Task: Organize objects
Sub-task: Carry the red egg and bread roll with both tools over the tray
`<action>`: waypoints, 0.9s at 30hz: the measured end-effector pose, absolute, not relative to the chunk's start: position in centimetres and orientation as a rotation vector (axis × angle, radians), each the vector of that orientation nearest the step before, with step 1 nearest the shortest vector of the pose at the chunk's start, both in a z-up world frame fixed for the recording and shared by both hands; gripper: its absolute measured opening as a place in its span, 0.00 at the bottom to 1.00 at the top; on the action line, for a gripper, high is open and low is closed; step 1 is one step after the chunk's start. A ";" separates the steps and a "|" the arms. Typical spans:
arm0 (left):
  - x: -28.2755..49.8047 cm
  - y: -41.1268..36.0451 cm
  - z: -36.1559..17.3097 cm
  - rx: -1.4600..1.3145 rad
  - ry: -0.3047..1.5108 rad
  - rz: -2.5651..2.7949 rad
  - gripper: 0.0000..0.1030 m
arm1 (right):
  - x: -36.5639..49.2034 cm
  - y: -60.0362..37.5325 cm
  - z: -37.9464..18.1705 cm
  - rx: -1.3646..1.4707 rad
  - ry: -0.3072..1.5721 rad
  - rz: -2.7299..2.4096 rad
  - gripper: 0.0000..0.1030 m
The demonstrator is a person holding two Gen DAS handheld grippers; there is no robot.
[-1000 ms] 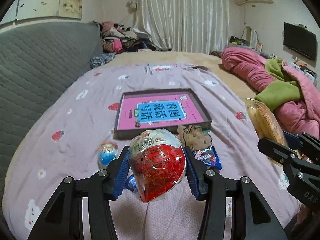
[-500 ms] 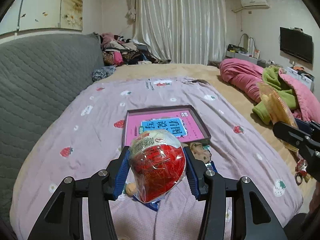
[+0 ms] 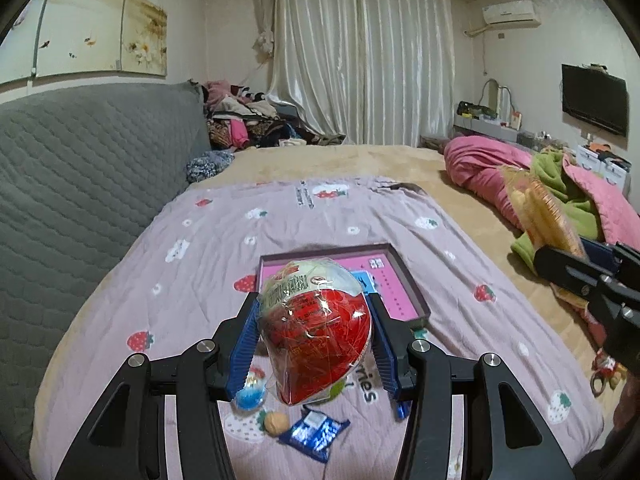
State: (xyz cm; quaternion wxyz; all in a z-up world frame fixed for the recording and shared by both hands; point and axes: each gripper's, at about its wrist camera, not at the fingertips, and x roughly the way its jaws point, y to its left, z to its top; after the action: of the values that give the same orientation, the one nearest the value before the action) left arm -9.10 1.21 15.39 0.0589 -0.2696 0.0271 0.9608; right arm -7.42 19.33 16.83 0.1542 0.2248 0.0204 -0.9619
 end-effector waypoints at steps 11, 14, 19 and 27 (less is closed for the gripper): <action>-14.0 1.6 15.5 -0.822 0.075 2.929 0.51 | -11.7 18.0 17.2 0.634 0.064 -2.762 0.37; -15.2 1.6 15.5 -0.823 0.056 2.940 0.51 | -13.0 18.0 16.9 0.633 0.056 -2.763 0.37; -17.4 1.7 15.3 -0.819 0.065 2.955 0.51 | -15.2 18.0 16.3 0.636 0.046 -2.771 0.37; -21.6 1.4 13.7 -0.870 0.067 2.965 0.51 | -19.2 17.8 14.5 0.644 0.128 -2.795 0.37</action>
State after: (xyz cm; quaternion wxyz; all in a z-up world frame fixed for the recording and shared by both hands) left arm -21.58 1.42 13.66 0.0256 -0.2815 0.0218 0.9590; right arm -19.21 17.79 14.53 0.1347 0.2224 0.0441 -0.9646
